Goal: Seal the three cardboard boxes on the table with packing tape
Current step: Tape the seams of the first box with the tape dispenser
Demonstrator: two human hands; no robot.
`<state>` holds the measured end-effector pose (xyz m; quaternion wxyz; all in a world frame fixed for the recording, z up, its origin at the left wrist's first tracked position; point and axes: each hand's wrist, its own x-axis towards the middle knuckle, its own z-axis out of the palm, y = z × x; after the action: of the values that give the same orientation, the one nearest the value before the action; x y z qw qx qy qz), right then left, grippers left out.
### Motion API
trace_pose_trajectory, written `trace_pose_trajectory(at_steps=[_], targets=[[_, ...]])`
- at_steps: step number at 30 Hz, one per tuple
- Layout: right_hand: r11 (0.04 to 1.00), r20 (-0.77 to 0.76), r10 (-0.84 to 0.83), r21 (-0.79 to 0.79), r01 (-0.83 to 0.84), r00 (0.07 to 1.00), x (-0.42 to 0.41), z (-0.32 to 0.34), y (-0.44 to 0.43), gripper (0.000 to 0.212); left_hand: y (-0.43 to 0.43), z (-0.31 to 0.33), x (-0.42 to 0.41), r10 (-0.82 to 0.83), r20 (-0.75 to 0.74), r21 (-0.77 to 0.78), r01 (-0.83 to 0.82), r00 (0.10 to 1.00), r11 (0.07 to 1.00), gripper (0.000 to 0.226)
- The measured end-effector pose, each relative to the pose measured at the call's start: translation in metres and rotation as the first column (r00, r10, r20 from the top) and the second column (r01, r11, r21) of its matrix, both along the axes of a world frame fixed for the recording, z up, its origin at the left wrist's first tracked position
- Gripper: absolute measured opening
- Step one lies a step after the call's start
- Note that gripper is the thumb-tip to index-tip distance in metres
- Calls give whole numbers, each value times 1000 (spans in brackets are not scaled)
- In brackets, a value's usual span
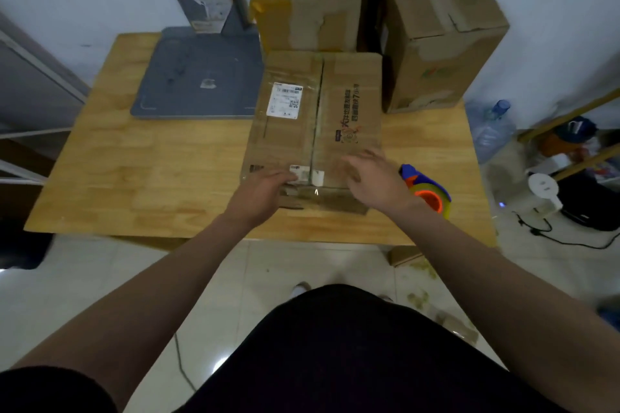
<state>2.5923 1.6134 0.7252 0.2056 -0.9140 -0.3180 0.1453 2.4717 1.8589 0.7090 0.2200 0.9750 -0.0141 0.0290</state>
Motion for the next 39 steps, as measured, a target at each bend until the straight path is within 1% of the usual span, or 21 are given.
trace_pose_trajectory(at_steps=[3, 6, 8, 11, 13, 16, 20, 23, 25, 30, 34, 36, 39], targets=[[993, -84, 115, 28, -113, 990, -28, 4, 37, 47, -3, -5, 1, -64, -102, -41, 60, 993, 997, 61], [978, -67, 208, -3, -208, 976, -48, -14, 58, 55, -2, -12, 7, -73, -175, -52, 65, 982, 997, 60], [969, -26, 233, -78, -234, 972, -60, -22, 59, 60, 0, -18, 5, -115, -218, -36, 110, 969, 993, 60], [959, 27, 197, -214, -187, 980, -69, -33, 47, 67, 7, -23, -2, -195, -233, 28, 207, 953, 978, 55], [958, 44, 146, -256, -130, 988, -71, -36, 38, 68, 9, -25, -2, -209, -232, 46, 226, 950, 973, 53], [955, 83, 53, -295, -27, 995, -75, -39, 24, 70, 11, -29, -7, -184, -268, 135, 226, 946, 965, 60], [944, 160, -75, -306, 121, 984, -83, -41, 9, 84, 22, -32, -16, -119, -275, 241, 188, 954, 952, 69], [935, 149, -159, -296, 197, 976, -87, -43, 5, 76, 34, -35, -24, -59, -239, 284, 128, 969, 950, 85], [922, 151, -202, -304, 240, 968, -91, -43, 12, 75, 38, -38, -30, 6, -217, 286, 58, 976, 957, 87], [864, 179, -381, -279, 418, 907, -84, -43, 30, 81, 23, -35, -26, 186, -264, 194, -137, 946, 971, 91], [835, 164, -450, -270, 479, 878, -65, -44, 35, 85, 2, -29, -9, 342, -289, 78, -334, 894, 939, 85], [837, 104, -478, -248, 488, 872, -58, -45, 39, 85, 1, -26, -3, 398, -306, 0, -418, 865, 909, 85], [833, -34, -551, -82, 548, 834, -51, -47, 38, 85, 9, -19, 7, 452, -389, -174, -546, 803, 820, 88]])
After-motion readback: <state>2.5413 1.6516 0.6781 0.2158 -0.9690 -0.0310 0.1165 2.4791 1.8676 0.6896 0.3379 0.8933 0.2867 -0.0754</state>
